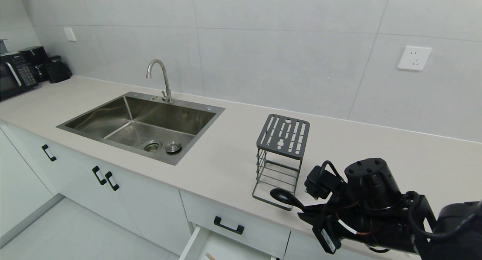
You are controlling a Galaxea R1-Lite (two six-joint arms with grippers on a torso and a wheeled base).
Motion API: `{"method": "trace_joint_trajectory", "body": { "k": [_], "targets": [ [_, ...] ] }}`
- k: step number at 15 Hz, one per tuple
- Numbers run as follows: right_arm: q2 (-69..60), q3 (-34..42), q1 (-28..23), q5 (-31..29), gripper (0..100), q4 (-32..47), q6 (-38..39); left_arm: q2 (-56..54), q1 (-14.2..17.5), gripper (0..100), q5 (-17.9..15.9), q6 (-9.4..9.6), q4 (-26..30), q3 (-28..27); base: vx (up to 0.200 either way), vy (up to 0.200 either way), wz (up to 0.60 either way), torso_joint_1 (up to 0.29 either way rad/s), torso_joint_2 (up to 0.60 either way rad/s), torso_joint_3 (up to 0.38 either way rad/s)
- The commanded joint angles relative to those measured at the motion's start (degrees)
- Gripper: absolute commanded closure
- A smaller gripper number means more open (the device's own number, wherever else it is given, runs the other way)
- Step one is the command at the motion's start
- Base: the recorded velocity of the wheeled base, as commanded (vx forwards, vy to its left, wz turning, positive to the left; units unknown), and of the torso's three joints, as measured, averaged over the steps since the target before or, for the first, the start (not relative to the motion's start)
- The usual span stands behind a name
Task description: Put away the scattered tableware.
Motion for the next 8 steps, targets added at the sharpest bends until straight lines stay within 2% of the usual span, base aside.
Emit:
{"method": "trace_joint_trajectory", "body": {
  "k": [1,6,8],
  "targets": [
    [0.4,-1.4,0.9,0.0,100,-0.3,-0.1,0.1,0.0,0,0.0,0.00,0.0,0.0,0.000,0.000,0.00,0.000,0.00,0.000],
    [0.1,-2.8,6.3,0.5,100,-1.2,-0.1,0.1,0.0,0,0.0,0.00,0.0,0.0,0.000,0.000,0.00,0.000,0.00,0.000],
    [0.1,-3.8,9.6,3.9,100,-1.0,-0.2,0.1,0.0,0,0.0,0.00,0.0,0.0,0.000,0.000,0.00,0.000,0.00,0.000]
  ]
}}
